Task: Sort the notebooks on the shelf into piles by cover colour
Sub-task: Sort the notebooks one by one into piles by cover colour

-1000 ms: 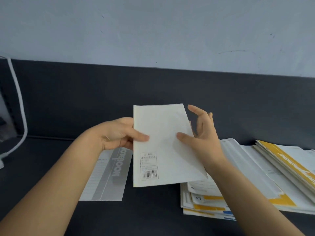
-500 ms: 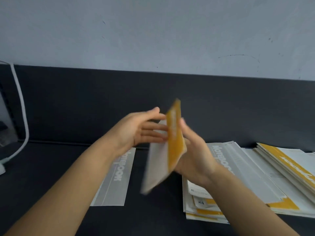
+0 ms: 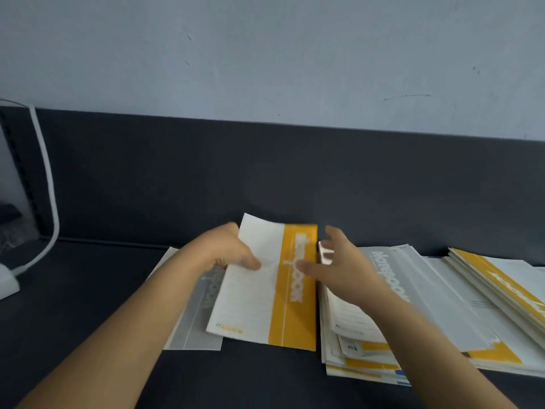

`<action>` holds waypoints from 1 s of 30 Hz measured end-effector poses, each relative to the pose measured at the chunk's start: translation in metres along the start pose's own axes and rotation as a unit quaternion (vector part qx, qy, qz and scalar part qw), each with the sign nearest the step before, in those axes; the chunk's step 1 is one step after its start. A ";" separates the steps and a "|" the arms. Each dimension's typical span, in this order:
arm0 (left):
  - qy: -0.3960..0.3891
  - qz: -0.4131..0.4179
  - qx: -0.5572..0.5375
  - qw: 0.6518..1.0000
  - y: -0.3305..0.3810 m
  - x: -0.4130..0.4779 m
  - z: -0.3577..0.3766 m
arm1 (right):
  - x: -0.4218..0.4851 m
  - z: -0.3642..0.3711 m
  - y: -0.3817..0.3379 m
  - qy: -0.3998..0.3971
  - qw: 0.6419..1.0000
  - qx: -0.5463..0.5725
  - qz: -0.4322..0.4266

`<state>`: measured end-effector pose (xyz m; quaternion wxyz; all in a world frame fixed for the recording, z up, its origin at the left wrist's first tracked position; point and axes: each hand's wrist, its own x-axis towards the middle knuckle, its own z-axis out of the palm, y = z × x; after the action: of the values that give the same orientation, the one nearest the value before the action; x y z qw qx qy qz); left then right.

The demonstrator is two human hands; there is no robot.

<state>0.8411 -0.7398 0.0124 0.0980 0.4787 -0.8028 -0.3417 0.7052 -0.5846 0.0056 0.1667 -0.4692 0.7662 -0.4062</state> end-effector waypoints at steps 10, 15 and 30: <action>-0.077 0.034 0.234 0.969 -0.003 0.004 0.017 | 0.012 0.012 0.031 -0.161 0.886 -0.435 0.001; -0.167 -0.042 0.286 0.943 -0.017 0.010 0.026 | 0.011 0.012 0.032 -0.147 0.883 -0.445 -0.012; -0.241 -0.066 0.209 0.946 -0.030 0.019 0.005 | 0.022 -0.049 0.045 0.032 0.912 -0.339 0.229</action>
<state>0.8501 -0.7628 -0.0139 -0.2233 0.4438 -0.8223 -0.2774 0.6370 -0.5706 0.0034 0.0618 -0.2957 0.9493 -0.0872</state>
